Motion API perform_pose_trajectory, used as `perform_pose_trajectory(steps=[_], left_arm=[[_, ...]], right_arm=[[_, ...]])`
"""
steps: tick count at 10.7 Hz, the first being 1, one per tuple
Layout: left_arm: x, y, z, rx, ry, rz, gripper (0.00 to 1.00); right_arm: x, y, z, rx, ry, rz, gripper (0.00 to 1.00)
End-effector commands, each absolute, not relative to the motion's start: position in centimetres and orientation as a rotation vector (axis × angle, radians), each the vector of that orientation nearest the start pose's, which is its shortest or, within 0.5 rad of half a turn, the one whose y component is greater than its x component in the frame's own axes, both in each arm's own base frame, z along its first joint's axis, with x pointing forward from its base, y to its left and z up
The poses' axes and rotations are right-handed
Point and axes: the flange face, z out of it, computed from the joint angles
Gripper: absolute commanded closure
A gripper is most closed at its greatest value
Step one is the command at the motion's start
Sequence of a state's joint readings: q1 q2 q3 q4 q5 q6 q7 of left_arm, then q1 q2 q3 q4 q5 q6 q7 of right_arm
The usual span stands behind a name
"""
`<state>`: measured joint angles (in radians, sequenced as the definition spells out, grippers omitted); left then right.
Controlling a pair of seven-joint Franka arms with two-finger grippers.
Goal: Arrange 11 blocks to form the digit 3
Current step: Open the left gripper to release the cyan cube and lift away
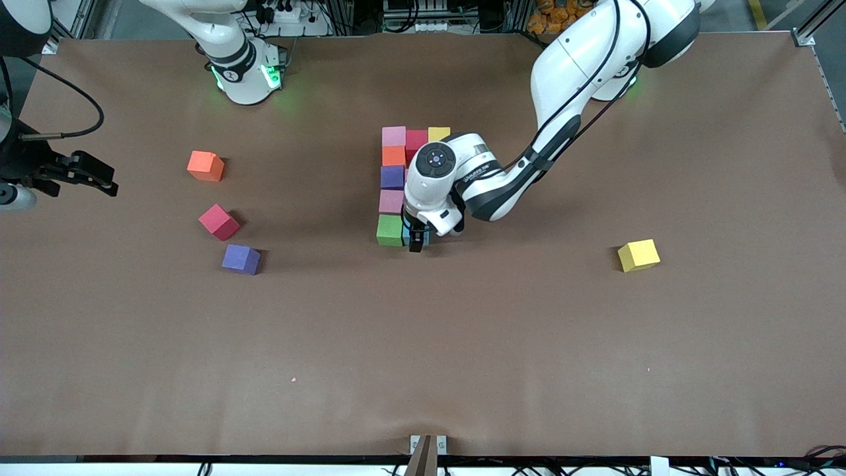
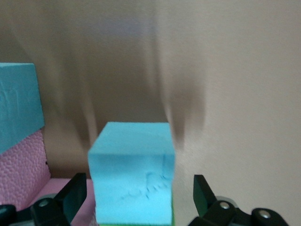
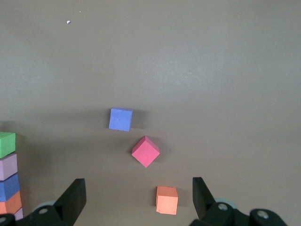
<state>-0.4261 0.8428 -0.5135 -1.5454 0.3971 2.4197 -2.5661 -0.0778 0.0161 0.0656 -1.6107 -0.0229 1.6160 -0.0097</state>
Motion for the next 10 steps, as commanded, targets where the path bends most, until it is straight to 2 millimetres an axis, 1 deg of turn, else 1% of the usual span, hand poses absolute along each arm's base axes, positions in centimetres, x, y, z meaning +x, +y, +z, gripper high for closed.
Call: perform_pose_trajectory(steps=[1, 2, 3, 5, 6, 7, 8, 10], left_arm=[[47.5, -53.4, 25.6, -2.454, -2.179, 0.106, 0.00], [47.6, -53.1, 26.9, -2.506, -2.115, 0.079, 0.00], [47.8, -52.4, 28.3, -2.549, -2.042, 0.037, 0.00], [48.2, -49.8, 30.5, -2.701, -1.765, 0.001, 0.00], [48.7, -48.5, 31.7, -2.752, -1.645, -0.004, 0.00], [49.3, -47.1, 32.8, -2.816, -1.452, -0.009, 0.00], [50.4, -44.9, 33.8, -2.834, -1.312, -0.004, 0.00], [51.8, -40.5, 35.1, -2.836, -1.015, 0.029, 0.00]], right_arm=[[56.1, -0.7, 60.2, -3.162, 0.025, 0.027, 0.00], [56.1, -0.8, 60.1, -3.163, 0.025, 0.024, 0.00], [56.2, -0.7, 60.1, -3.162, 0.023, 0.019, 0.00], [56.3, -0.5, 60.0, -3.163, 0.018, 0.014, 0.00], [56.4, -0.4, 59.9, -3.162, 0.013, 0.017, 0.00], [56.4, -0.4, 59.9, -3.162, 0.013, 0.022, 0.00], [56.3, -0.5, 59.9, -3.162, 0.008, 0.024, 0.00], [56.2, -0.8, 59.9, -3.161, 0.008, 0.034, 0.00]])
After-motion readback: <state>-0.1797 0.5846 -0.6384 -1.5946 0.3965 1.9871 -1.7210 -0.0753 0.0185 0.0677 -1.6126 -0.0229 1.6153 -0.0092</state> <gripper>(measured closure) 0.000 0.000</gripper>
